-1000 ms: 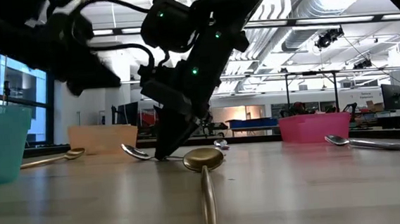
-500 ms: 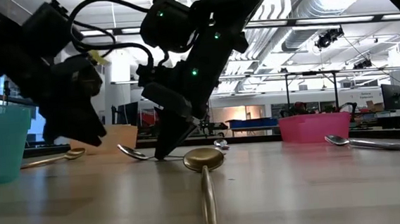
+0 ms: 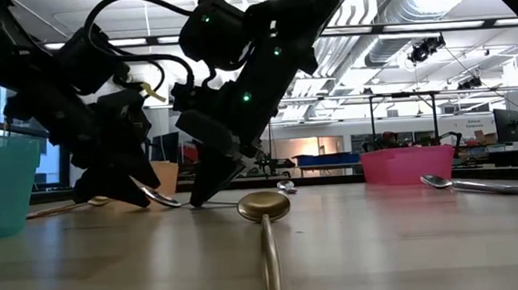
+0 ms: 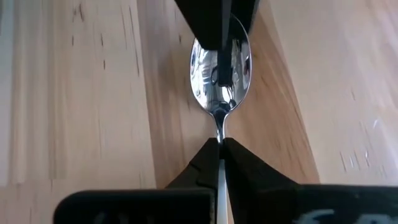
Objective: Sort silverware by color (type)
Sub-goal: Put the orange spoon into the green bin
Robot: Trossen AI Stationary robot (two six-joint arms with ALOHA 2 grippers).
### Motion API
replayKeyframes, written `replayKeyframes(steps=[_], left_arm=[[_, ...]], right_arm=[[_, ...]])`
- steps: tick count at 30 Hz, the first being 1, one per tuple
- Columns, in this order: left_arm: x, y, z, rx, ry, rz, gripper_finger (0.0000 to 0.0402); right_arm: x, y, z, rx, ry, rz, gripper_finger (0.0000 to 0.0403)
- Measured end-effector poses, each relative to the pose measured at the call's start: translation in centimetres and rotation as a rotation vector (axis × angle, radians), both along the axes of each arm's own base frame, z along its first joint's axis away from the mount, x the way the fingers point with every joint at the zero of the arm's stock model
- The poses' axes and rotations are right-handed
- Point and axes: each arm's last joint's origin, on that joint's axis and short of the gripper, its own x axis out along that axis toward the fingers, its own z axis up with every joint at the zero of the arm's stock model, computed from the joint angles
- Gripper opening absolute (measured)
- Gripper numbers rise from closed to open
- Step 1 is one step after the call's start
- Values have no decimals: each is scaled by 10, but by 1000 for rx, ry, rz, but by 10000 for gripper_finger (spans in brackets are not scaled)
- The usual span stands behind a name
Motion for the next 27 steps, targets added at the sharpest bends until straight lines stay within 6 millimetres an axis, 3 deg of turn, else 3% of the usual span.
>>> replayKeyframes(steps=[6, 18, 27], left_arm=[[2, 2, -2, -9, -19, -25, 160], [1, 7, -3, -13, -6, -30, 39], [1, 16, -1, 20, -32, -11, 36]], right_arm=[[2, -1, 0, -43, -28, -14, 0], [4, -1, 3, -48, -58, -11, 0], [5, 0, 3, -55, -61, 13, 0]])
